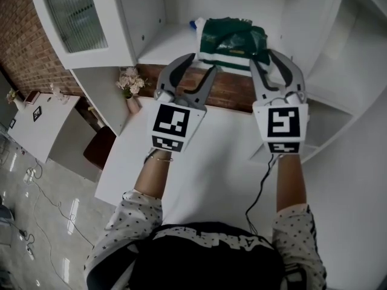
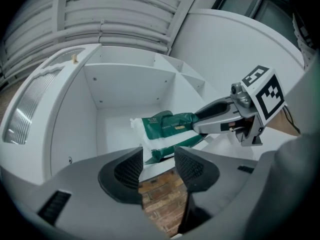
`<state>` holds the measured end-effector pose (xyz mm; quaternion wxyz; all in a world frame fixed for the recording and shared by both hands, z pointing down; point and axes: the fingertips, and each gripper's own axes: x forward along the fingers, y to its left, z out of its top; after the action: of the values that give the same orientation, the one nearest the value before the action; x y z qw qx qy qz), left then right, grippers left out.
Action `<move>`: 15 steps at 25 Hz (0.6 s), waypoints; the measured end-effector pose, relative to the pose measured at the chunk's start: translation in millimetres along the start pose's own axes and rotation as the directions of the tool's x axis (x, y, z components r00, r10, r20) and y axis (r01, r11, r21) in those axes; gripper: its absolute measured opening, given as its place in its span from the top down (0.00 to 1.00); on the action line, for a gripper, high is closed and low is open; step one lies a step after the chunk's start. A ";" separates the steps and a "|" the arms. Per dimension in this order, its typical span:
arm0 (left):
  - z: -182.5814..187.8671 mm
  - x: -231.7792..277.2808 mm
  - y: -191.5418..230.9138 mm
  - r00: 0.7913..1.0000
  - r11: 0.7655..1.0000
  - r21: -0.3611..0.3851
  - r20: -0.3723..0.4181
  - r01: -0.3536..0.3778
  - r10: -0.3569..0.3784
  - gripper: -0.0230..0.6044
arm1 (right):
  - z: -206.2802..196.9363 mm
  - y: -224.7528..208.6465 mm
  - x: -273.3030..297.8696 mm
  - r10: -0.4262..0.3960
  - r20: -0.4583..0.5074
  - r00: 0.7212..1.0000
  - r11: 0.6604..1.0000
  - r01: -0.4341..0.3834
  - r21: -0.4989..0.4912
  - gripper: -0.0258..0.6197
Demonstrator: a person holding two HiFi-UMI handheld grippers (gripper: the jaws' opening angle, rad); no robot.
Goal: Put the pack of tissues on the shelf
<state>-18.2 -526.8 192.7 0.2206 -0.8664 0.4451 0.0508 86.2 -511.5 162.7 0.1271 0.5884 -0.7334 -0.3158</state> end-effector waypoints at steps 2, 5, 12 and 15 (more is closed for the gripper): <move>-1.7 -4.1 -0.1 1.000 1.000 -0.004 0.003 -0.007 0.007 0.61 | -1.2 -1.4 -2.4 -0.009 0.007 1.000 1.000 0.009 0.009 0.72; -2.8 -8.0 -0.7 1.000 1.000 -0.019 0.008 0.007 -0.006 0.61 | -1.1 -5.0 -5.7 -0.019 0.014 1.000 1.000 0.019 0.023 0.69; 21.4 -16.3 -0.6 0.997 1.000 0.017 0.080 -0.024 0.023 0.74 | 16.6 -15.5 -24.8 -0.069 0.105 0.992 0.998 0.068 0.011 0.84; 24.8 -11.8 -6.1 0.997 0.998 0.055 0.072 -0.015 0.011 0.89 | 15.3 -6.1 -23.2 -0.024 0.098 0.995 1.000 0.024 -0.001 0.90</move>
<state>-17.7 -504.3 175.9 0.2602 -0.8546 0.4439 0.0707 88.8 -485.5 151.6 0.0879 0.5810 -0.7312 -0.3463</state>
